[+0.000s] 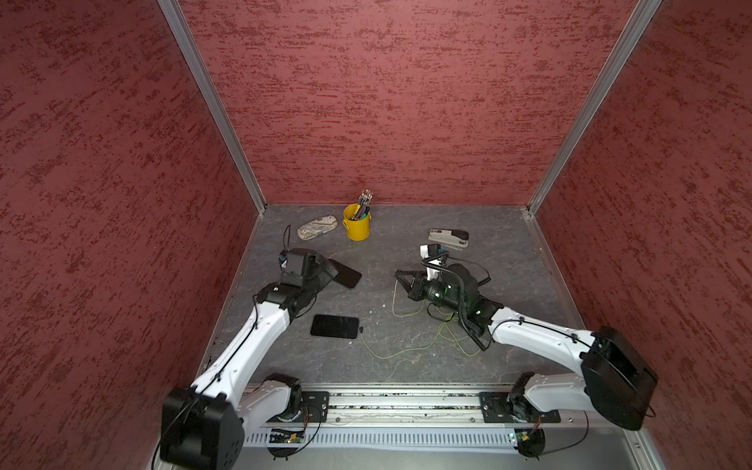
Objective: Plug wired earphones into phones
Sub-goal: Pick up the phone at the center of the board.
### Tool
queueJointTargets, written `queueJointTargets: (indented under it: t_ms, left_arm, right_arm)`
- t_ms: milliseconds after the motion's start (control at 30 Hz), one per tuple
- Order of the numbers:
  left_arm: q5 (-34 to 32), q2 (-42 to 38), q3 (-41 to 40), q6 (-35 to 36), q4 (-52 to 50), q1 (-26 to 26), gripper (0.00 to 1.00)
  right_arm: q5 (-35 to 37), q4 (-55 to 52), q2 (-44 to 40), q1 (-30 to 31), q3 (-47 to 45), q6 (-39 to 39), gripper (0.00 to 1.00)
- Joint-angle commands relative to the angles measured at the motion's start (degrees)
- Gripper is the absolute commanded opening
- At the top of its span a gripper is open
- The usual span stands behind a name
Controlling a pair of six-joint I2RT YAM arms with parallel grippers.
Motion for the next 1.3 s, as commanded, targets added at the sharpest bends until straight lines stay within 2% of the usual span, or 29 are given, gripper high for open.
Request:
queueJointTargets:
  t_ms: [0,133,267,433,933,1267]
  left_arm:
    - [1.9,10.0,6.6,-7.4,-10.2,0.0,1.0]
    - [0.8,20.6,12.9,-11.0,-12.1,-2.3,1.0]
    - [-2.9,27.2,17.9,-13.8,-12.5,-4.6,1.0]
    - [-5.4,34.3,23.7,-15.2,-16.4,-5.0,1.0]
    - [-6.6,44.8,33.8,-16.7,-20.2,-5.8,1.0]
    - [-8.0,48.6,36.6,-18.3,-22.3,-6.8,0.97]
  right_arm:
    - [-8.2,11.4,2.6,-1.1,-1.9,4.8,0.0]
    - [-9.2,13.5,6.5,-1.3,-2.7,5.7,0.0]
    - [-10.5,18.1,10.4,-1.4,-4.3,7.4,0.0]
    - [-13.1,23.5,14.6,-1.6,-5.3,9.7,0.0]
    - [-11.6,18.0,16.7,-1.6,-3.5,7.2,0.0]
    - [-10.8,17.2,17.0,-1.7,-3.4,7.0,0.0]
